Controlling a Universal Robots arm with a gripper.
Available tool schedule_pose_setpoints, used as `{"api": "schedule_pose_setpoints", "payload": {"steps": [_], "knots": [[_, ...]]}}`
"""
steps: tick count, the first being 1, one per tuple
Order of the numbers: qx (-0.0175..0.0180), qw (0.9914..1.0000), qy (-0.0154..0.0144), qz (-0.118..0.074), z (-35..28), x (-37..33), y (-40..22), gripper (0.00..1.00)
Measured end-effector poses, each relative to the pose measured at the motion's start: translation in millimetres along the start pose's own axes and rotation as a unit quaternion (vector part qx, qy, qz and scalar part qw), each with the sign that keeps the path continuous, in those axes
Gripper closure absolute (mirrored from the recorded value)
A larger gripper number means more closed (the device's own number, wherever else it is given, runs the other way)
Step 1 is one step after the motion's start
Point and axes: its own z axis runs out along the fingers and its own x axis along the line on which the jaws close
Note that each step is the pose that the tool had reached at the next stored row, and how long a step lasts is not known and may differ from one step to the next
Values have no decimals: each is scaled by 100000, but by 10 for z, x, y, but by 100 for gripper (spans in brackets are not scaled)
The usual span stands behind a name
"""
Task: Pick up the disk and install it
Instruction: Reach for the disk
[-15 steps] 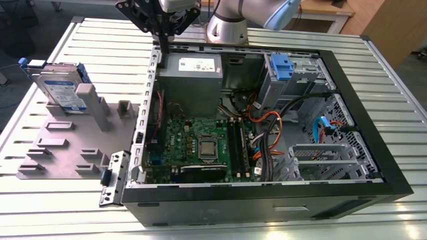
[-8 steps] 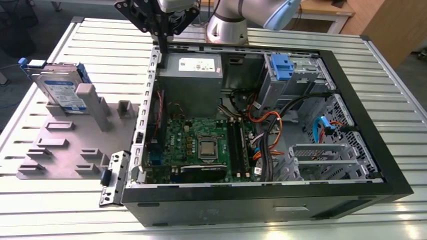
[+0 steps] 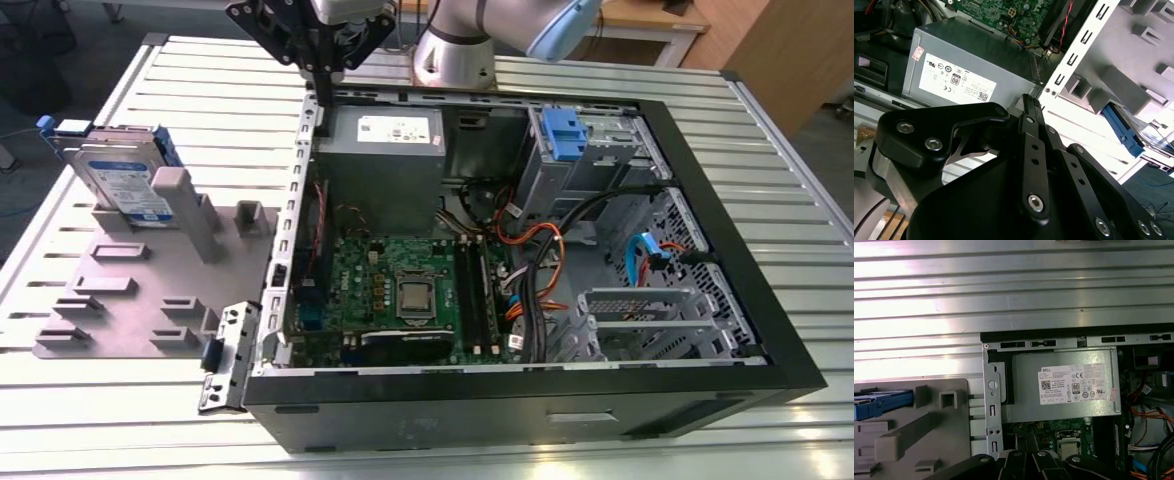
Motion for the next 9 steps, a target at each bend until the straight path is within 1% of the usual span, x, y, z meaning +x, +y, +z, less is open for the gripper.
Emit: {"api": "schedule_pose_setpoints", "payload": {"steps": [5, 7, 9], "knots": [[-1, 100000, 0, 0, 0, 10, -1, 89], [-2, 100000, 0, 0, -1, 44, -3, 89], [-2, 100000, -1, -1, -1, 47, -4, 89]]}}
